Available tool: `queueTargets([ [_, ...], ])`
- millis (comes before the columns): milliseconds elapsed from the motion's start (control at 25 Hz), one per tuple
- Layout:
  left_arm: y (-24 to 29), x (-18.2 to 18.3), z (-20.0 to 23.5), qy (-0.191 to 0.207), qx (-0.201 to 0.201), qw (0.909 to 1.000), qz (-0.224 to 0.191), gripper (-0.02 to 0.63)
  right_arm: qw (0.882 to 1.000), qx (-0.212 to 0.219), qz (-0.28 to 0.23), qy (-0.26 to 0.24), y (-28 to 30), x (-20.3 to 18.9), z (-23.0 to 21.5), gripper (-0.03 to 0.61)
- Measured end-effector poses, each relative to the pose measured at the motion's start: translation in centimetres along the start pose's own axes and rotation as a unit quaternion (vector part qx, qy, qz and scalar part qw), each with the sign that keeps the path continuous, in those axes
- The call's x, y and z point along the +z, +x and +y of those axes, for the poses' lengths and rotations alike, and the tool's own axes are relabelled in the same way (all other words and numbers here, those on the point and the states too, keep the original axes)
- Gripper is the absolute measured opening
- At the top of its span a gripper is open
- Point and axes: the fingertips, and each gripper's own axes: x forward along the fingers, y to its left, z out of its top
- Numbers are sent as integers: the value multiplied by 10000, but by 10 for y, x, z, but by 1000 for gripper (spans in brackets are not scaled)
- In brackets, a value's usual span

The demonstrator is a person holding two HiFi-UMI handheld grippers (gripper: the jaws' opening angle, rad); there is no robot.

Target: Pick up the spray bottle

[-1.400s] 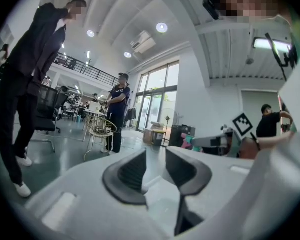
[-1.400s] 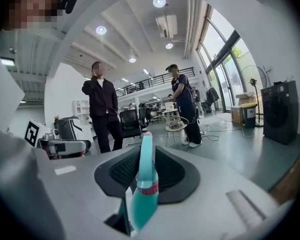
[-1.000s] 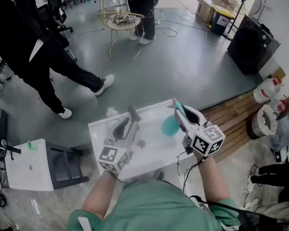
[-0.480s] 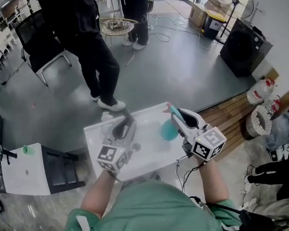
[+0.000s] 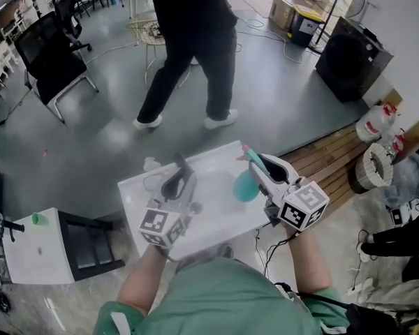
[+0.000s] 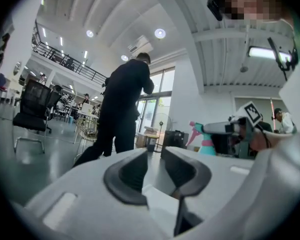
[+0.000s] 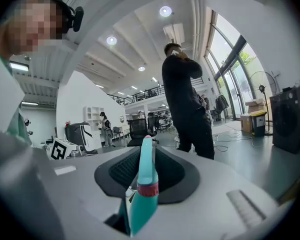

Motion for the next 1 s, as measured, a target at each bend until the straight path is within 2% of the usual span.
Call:
queueTargets([
  [1000, -3, 1, 2, 21, 44, 10000, -8, 106, 10000, 32, -77, -18, -1, 0, 2, 89],
])
